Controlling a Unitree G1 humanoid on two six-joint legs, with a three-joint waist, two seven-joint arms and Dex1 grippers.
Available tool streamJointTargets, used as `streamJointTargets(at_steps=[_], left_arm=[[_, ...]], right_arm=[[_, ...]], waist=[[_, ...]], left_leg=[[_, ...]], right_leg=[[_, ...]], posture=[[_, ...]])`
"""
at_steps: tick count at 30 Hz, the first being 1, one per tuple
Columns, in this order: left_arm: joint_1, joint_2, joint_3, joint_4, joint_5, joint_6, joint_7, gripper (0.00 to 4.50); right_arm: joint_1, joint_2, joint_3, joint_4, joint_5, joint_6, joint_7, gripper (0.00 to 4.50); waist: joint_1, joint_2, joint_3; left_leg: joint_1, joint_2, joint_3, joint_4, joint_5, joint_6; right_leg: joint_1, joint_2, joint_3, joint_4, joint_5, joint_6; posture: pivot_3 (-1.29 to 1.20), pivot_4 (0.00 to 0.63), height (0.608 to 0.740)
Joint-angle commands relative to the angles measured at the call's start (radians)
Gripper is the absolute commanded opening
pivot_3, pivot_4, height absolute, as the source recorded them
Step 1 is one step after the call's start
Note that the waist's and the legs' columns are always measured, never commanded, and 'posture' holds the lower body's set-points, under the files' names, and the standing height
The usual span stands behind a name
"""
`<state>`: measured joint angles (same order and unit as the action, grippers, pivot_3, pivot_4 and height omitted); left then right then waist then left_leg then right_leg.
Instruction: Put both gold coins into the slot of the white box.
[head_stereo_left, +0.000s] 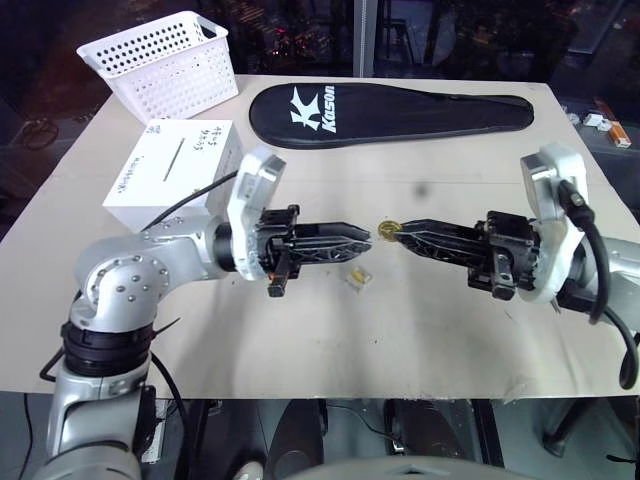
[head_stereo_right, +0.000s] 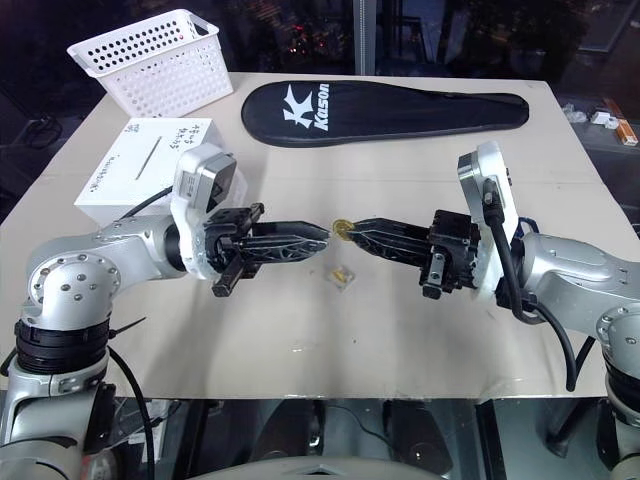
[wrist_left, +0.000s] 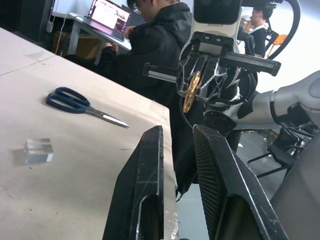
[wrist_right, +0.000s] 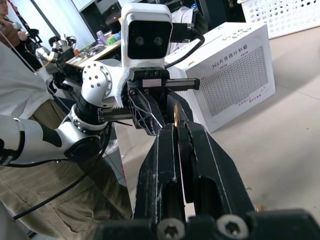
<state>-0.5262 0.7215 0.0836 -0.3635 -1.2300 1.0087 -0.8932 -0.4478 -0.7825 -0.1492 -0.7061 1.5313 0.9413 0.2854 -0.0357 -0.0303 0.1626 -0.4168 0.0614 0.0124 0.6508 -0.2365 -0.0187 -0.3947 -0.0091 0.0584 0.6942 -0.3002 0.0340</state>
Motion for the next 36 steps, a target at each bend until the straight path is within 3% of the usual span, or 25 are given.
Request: streamJointTargets(at_steps=[1,11,24,36], left_arm=[[0.003,0.009,0.031,-0.030,0.006,-0.025,-0.021,0.94],[0.023,0.008,0.030,-0.019,0.037,-0.045,-0.060,0.94],[-0.117,-0.040,0.021,0.078,0.058,-0.020,0.022,0.94],[-0.128,-0.063,0.018,0.043,0.015,0.039,0.047,0.94]], right_arm=[[-0.010,-0.011,0.011,-0.021,0.009,-0.026,0.000,0.00],[-0.033,0.006,0.068,0.001,-0.026,-0.038,0.007,0.00],[-0.079,0.026,0.094,0.022,-0.028,-0.041,-0.009,0.00],[-0.064,0.036,0.088,0.029,-0.055,-0.044,0.011,0.00]], waist=[[0.000,0.000,0.000],[-0.001,0.000,0.000],[0.001,0.000,0.000],[-0.001,0.000,0.000]], left_leg=[[0.000,0.000,0.000,0.000,0.000,0.000],[0.000,0.000,0.000,0.000,0.000,0.000],[0.000,0.000,0.000,0.000,0.000,0.000],[-0.001,0.000,0.000,0.000,0.000,0.000]], right_leg=[[0.000,0.000,0.000,0.000,0.000,0.000],[0.000,0.000,0.000,0.000,0.000,0.000],[0.000,0.000,0.000,0.000,0.000,0.000],[0.000,0.000,0.000,0.000,0.000,0.000]], posture=[[0.00,0.150,0.740],[0.00,0.150,0.740],[0.00,0.150,0.740],[0.00,0.150,0.740]])
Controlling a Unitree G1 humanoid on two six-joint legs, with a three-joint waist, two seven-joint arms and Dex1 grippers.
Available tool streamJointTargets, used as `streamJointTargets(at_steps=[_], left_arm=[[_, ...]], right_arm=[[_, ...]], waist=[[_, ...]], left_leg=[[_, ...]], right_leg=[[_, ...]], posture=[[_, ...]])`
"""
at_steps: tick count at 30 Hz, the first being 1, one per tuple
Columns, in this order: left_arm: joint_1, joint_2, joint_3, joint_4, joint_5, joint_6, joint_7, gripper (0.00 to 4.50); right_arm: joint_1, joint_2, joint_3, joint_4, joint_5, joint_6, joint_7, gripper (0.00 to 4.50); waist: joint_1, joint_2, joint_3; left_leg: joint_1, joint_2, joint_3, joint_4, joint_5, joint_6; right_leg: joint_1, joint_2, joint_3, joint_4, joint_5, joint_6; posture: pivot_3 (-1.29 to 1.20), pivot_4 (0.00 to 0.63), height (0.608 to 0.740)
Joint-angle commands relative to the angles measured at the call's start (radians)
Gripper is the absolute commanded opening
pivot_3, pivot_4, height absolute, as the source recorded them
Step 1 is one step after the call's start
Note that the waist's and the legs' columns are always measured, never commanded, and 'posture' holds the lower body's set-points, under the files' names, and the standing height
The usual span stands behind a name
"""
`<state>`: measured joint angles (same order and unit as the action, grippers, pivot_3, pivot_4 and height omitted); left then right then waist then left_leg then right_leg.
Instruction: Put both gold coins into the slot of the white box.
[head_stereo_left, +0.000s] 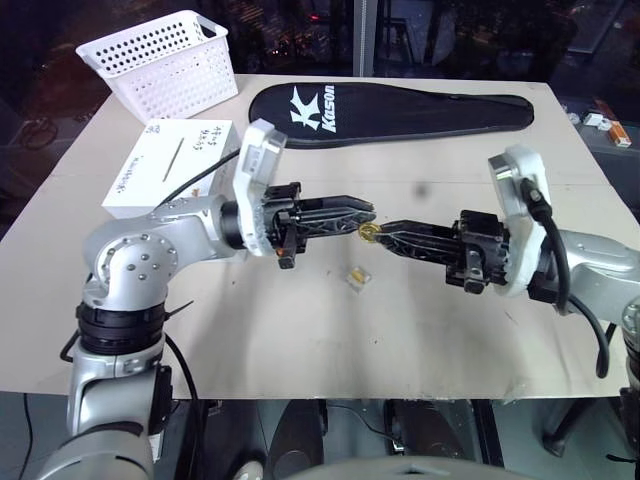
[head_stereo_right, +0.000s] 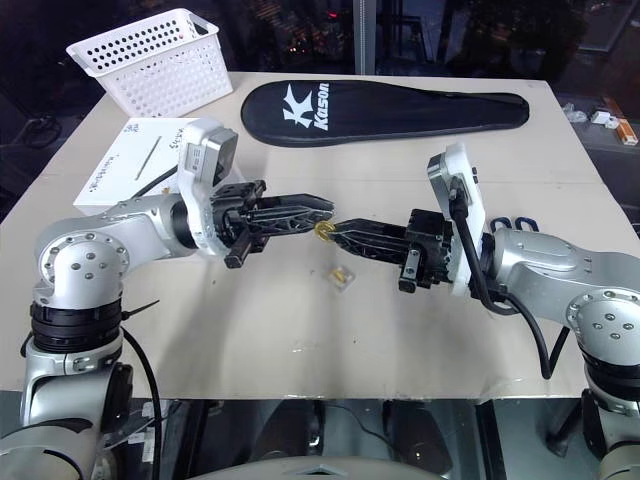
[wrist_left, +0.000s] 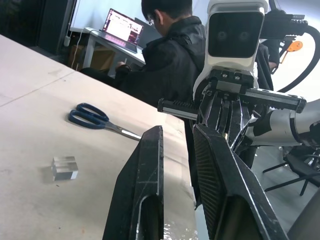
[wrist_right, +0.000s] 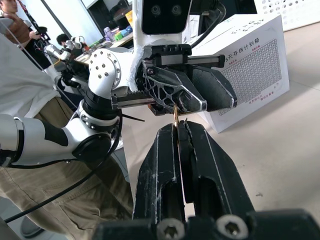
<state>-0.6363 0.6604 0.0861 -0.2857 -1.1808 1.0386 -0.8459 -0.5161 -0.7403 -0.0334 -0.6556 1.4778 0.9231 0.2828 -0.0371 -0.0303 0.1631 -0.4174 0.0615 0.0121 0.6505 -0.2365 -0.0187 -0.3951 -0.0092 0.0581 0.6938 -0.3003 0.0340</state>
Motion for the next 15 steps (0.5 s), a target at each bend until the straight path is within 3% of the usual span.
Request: streamJointTargets(at_steps=[1,7,15], left_arm=[[-0.023,-0.003,0.020,-0.028,-0.040,0.015,0.002,0.94],[-0.042,-0.008,0.029,-0.014,-0.055,0.032,0.008,0.94],[-0.024,0.000,0.014,-0.033,-0.056,0.046,-0.015,0.94]], right_arm=[[0.015,-0.012,-0.033,-0.021,-0.006,-0.025,0.022,0.00],[0.098,-0.067,-0.075,-0.001,-0.059,-0.026,0.098,0.00],[0.078,-0.069,-0.083,0.012,-0.076,-0.035,0.120,0.00]], waist=[[0.000,0.000,0.000],[0.004,0.000,0.000],[0.000,0.000,0.000]], left_leg=[[0.000,0.000,0.000,0.000,0.000,0.000],[-0.001,0.000,0.000,0.000,0.000,0.000],[0.000,0.000,-0.001,0.000,0.000,0.000]], right_leg=[[0.000,0.000,0.000,0.000,0.000,0.000],[0.000,0.000,0.000,0.000,0.000,0.000],[0.000,0.000,0.000,0.000,0.000,0.000]], posture=[[0.00,0.150,0.740],[0.00,0.150,0.740],[0.00,0.150,0.740]])
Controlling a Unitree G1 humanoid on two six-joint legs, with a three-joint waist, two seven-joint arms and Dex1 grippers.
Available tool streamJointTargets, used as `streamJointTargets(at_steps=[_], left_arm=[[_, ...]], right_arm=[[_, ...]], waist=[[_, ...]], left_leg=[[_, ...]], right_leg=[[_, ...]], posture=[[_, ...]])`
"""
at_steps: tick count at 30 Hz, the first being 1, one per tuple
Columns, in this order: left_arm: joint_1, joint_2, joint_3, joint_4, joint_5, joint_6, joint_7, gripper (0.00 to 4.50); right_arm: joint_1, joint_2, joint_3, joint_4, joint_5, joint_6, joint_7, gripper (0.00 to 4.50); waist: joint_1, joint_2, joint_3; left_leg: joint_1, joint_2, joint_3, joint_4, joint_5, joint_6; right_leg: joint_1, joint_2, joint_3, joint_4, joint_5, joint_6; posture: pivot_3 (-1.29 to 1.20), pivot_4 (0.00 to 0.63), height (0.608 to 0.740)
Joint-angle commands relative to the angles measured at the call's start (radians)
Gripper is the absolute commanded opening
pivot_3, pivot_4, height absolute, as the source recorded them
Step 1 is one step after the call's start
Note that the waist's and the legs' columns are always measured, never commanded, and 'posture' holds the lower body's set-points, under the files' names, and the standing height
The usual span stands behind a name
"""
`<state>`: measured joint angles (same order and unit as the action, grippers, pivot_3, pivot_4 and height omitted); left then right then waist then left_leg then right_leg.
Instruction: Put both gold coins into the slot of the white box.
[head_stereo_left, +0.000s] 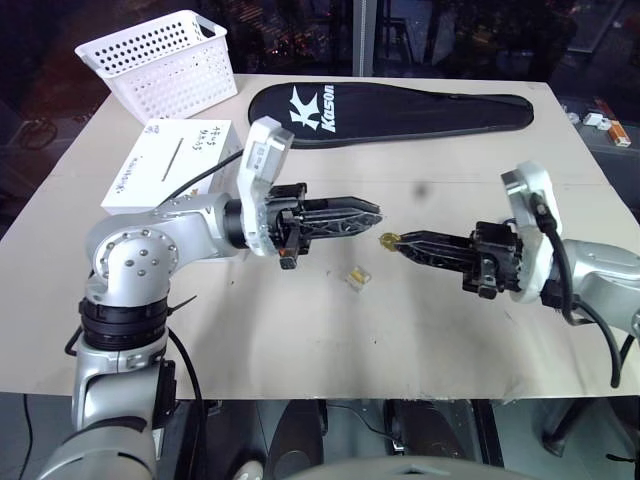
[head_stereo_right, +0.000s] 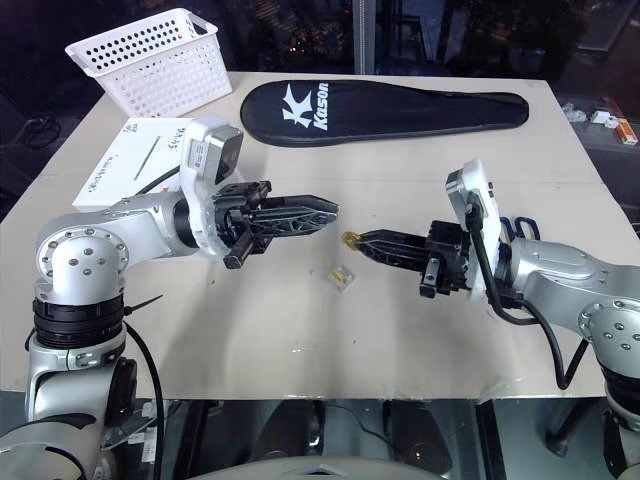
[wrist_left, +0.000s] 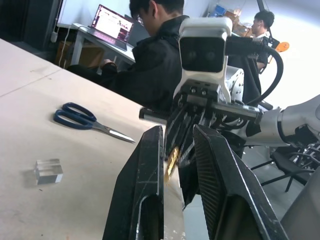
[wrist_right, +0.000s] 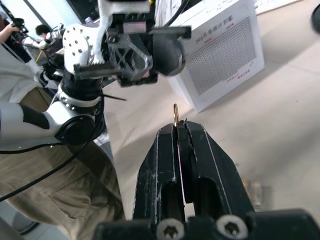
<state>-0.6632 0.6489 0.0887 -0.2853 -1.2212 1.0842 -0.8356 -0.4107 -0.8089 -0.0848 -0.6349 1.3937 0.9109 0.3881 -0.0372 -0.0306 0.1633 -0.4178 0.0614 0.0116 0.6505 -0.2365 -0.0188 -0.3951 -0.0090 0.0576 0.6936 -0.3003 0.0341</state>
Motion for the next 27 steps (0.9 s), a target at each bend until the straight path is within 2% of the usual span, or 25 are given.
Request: streamJointTargets(at_steps=[1,16,27], left_arm=[[0.006,0.013,0.010,-0.035,-0.013,0.000,-0.029,0.94],[0.027,0.021,-0.002,-0.046,0.012,-0.015,-0.068,0.94],[0.035,0.021,0.010,-0.039,0.024,-0.023,-0.075,0.94]], right_arm=[[-0.033,0.001,-0.032,-0.007,0.010,-0.023,0.015,0.00],[-0.112,0.022,-0.020,0.000,0.062,-0.012,-0.008,0.00],[-0.061,-0.010,-0.035,-0.006,0.068,-0.002,-0.005,0.00]], waist=[[0.000,0.000,0.000],[0.002,0.000,0.001],[0.002,0.000,0.001]], left_leg=[[0.000,0.000,0.000,0.000,0.000,0.000],[0.000,0.000,0.000,0.000,0.000,0.000],[0.000,0.000,0.000,0.000,0.000,0.000]], right_leg=[[0.000,0.000,0.000,0.000,0.000,0.000],[0.000,0.000,0.000,0.000,0.000,0.000],[0.000,0.000,0.000,0.000,0.000,0.000]], posture=[[0.00,0.150,0.740],[0.00,0.150,0.740],[0.00,0.150,0.740]])
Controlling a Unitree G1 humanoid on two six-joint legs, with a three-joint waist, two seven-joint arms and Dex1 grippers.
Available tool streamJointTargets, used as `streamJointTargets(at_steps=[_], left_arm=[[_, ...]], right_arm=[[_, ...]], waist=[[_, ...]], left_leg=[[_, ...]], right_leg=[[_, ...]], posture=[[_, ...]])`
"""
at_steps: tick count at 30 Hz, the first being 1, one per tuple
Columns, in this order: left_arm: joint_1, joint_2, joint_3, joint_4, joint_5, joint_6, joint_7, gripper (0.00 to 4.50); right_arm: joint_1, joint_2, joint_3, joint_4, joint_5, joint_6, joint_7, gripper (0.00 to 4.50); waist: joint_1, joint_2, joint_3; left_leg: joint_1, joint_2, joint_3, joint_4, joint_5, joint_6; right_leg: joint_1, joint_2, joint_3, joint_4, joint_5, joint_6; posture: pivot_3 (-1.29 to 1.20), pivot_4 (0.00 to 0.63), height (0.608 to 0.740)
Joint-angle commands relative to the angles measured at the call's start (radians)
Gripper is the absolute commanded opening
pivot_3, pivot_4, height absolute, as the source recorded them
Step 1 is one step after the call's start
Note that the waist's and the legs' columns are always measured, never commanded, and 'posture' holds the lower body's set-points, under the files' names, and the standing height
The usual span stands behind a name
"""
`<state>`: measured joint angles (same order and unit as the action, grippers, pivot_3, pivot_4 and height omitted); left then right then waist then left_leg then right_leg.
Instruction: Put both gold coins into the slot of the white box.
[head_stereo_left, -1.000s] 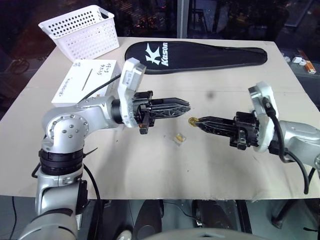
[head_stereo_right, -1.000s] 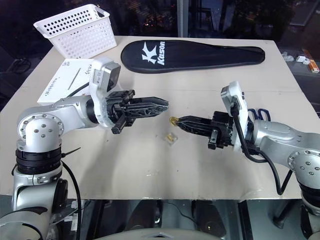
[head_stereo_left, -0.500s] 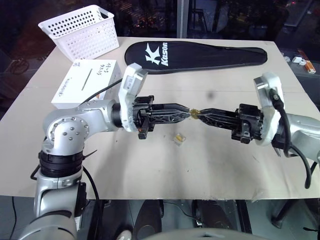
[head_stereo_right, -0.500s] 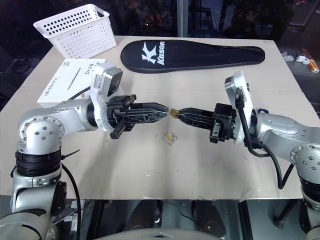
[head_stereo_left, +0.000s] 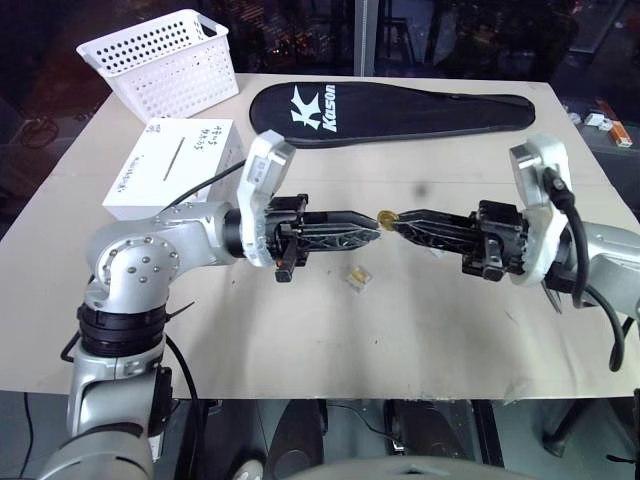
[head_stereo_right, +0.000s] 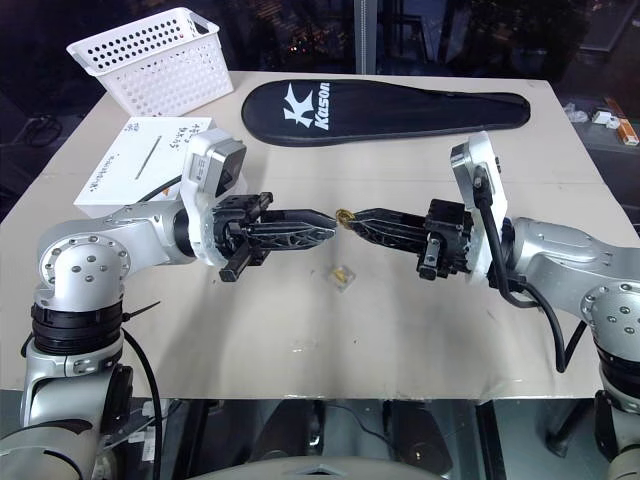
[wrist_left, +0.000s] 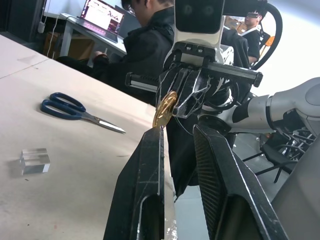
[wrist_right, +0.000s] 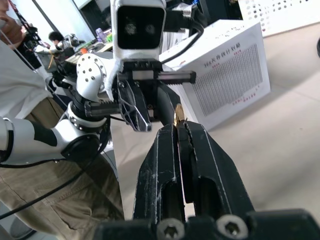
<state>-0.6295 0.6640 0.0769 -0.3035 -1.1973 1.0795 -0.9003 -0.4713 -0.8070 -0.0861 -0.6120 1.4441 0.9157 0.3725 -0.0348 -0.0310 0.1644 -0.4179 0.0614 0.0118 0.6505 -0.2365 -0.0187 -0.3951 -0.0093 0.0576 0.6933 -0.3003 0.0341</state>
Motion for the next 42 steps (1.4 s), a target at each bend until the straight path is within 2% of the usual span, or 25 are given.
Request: streamJointTargets(at_steps=[1,37,40,42], left_arm=[[0.003,0.006,0.022,-0.022,0.000,-0.019,-0.011,0.94],[0.011,-0.014,0.009,-0.022,0.036,-0.038,-0.043,0.94],[0.013,-0.013,0.011,-0.025,0.029,-0.034,-0.042,0.05],[0.014,-0.012,0.011,-0.025,0.027,-0.032,-0.043,0.02]], right_arm=[[-0.001,-0.012,-0.033,-0.030,0.021,-0.010,0.009,0.00],[-0.046,0.050,0.028,-0.043,0.009,-0.018,0.004,0.00],[-0.056,0.059,0.034,-0.036,0.005,-0.019,-0.003,0.00],[-0.063,0.065,0.035,-0.032,0.003,-0.018,-0.005,0.00]], waist=[[-0.001,0.000,0.000],[-0.001,0.000,0.002],[-0.001,0.000,0.002],[-0.001,0.000,0.002]], left_leg=[[0.000,0.000,0.000,0.000,0.000,0.000],[0.000,0.000,0.000,0.000,0.000,0.000],[0.000,0.000,0.000,0.000,0.000,0.000],[0.000,0.000,0.000,0.000,0.000,0.000]], right_leg=[[0.000,0.000,0.000,0.000,0.000,0.000],[0.000,0.000,0.000,0.000,0.000,0.000],[0.000,0.000,0.000,0.000,0.000,0.000],[0.000,0.000,0.000,0.000,0.000,0.000]], posture=[[0.00,0.150,0.740],[0.00,0.150,0.740],[0.00,0.150,0.740],[0.00,0.150,0.740]])
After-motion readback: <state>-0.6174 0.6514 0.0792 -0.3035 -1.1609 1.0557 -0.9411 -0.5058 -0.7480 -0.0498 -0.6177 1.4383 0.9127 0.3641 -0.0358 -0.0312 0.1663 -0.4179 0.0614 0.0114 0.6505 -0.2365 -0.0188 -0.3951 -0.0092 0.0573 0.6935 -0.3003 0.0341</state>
